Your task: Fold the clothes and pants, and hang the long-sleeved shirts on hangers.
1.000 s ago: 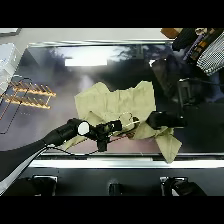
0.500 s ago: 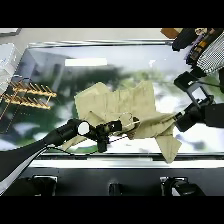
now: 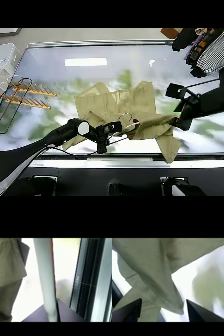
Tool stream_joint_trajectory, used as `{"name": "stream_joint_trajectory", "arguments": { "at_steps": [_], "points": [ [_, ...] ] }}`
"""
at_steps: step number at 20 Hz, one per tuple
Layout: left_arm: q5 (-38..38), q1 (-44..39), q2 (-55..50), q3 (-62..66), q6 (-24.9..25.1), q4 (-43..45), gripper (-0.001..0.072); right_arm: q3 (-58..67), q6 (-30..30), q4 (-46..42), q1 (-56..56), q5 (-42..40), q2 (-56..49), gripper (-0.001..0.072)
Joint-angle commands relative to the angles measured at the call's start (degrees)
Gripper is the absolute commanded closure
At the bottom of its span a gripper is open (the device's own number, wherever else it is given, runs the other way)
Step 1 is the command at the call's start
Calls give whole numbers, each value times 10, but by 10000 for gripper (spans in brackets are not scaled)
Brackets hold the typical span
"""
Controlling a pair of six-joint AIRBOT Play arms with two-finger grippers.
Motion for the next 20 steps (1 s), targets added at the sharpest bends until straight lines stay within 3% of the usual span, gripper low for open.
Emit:
{"name": "stream_joint_trajectory", "arguments": {
  "at_steps": [1,5,9,11,12,16,18,20],
  "points": [
    [-3,0,0,0,0,0,684,1,-100,16,-5,15,-36,73],
    [-2,0,0,0,0,0,684,0,-106,18,-5,31,-81,79],
    [-2,0,0,0,0,0,684,0,-106,39,-5,11,-124,321],
    [-2,0,0,0,0,0,684,0,-100,43,-5,-10,-126,646],
    [-2,0,0,0,0,0,684,0,-89,43,-5,-25,-126,681],
    [-1,0,0,0,0,0,681,0,-80,57,-5,-56,-110,687],
    [0,1,0,0,0,0,637,0,-80,57,-5,-59,-89,690],
    [0,8,0,0,0,0,510,0,-80,60,-5,-62,-68,691]
  ]
}}
